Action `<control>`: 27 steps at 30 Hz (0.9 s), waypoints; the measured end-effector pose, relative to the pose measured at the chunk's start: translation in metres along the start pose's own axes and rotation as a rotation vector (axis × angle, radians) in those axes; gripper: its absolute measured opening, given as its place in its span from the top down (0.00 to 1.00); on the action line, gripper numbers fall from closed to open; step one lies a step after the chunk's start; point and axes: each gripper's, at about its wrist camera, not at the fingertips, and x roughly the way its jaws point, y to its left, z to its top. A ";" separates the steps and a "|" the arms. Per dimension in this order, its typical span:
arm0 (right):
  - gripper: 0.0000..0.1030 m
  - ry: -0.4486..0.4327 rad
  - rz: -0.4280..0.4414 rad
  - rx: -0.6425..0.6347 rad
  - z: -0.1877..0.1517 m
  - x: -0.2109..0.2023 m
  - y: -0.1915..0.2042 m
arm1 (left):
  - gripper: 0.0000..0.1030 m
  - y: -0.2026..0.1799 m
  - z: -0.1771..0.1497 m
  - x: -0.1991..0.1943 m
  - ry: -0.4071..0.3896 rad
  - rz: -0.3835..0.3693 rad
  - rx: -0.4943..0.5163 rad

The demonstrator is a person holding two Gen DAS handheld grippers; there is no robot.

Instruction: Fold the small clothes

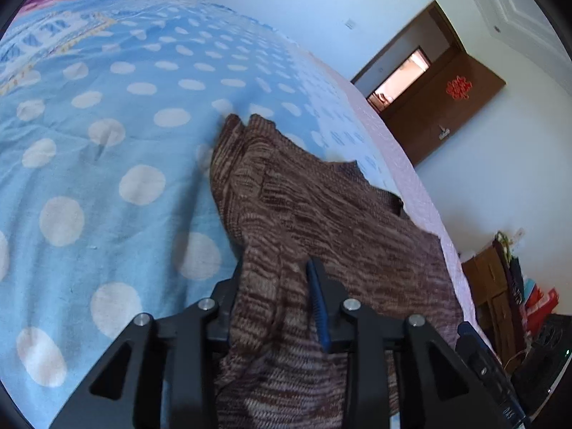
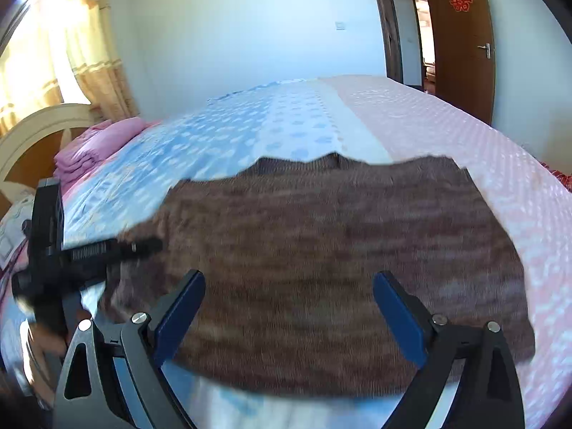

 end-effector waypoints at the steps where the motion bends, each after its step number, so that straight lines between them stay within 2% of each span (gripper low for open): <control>1: 0.08 0.003 -0.017 -0.011 0.004 0.006 0.003 | 0.68 -0.001 0.000 0.000 -0.005 0.004 0.000; 2: 0.08 0.008 -0.050 -0.034 0.008 0.014 0.009 | 0.69 -0.001 0.000 0.000 -0.013 0.011 0.005; 3: 0.18 0.018 -0.085 -0.061 0.009 0.021 0.013 | 0.70 -0.003 -0.001 0.000 -0.017 0.017 0.013; 4: 0.38 0.038 -0.110 -0.085 0.008 0.029 0.016 | 0.77 -0.005 -0.003 0.000 -0.022 0.026 0.027; 5: 0.49 0.077 -0.124 -0.101 0.005 0.041 0.020 | 0.78 -0.006 -0.005 -0.002 -0.026 0.030 0.043; 6: 0.66 0.108 -0.129 -0.107 0.003 0.049 0.020 | 0.78 -0.007 -0.006 -0.003 -0.032 0.034 0.051; 7: 0.68 0.131 -0.140 -0.116 -0.004 0.058 0.022 | 0.78 -0.008 -0.006 -0.004 -0.036 0.037 0.055; 8: 0.68 0.105 -0.153 -0.130 -0.006 0.057 0.023 | 0.78 -0.010 -0.006 -0.005 -0.043 0.037 0.061; 11: 0.67 0.103 -0.180 -0.164 -0.007 0.057 0.028 | 0.79 -0.024 -0.004 -0.008 -0.070 0.050 0.119; 14: 0.67 0.098 -0.140 -0.124 -0.007 0.055 0.019 | 0.80 -0.051 -0.004 -0.013 -0.109 0.016 0.211; 18: 0.65 0.083 -0.018 -0.013 -0.006 0.045 -0.003 | 0.80 -0.090 -0.013 -0.008 -0.104 -0.003 0.358; 20: 0.54 0.081 0.061 0.065 -0.003 0.041 -0.015 | 0.81 -0.100 -0.020 0.000 -0.082 -0.013 0.394; 21: 0.44 0.075 0.082 0.102 0.000 0.037 -0.022 | 0.81 -0.101 -0.024 0.004 -0.071 -0.016 0.399; 22: 0.38 0.066 0.104 0.133 0.002 0.034 -0.028 | 0.82 -0.103 -0.027 0.010 -0.056 -0.015 0.401; 25: 0.35 0.054 0.215 0.202 0.018 0.031 -0.044 | 0.82 -0.103 -0.043 0.025 -0.016 -0.004 0.414; 27: 0.35 0.067 0.240 0.186 0.029 0.035 -0.042 | 0.81 -0.106 -0.045 0.027 -0.015 0.005 0.427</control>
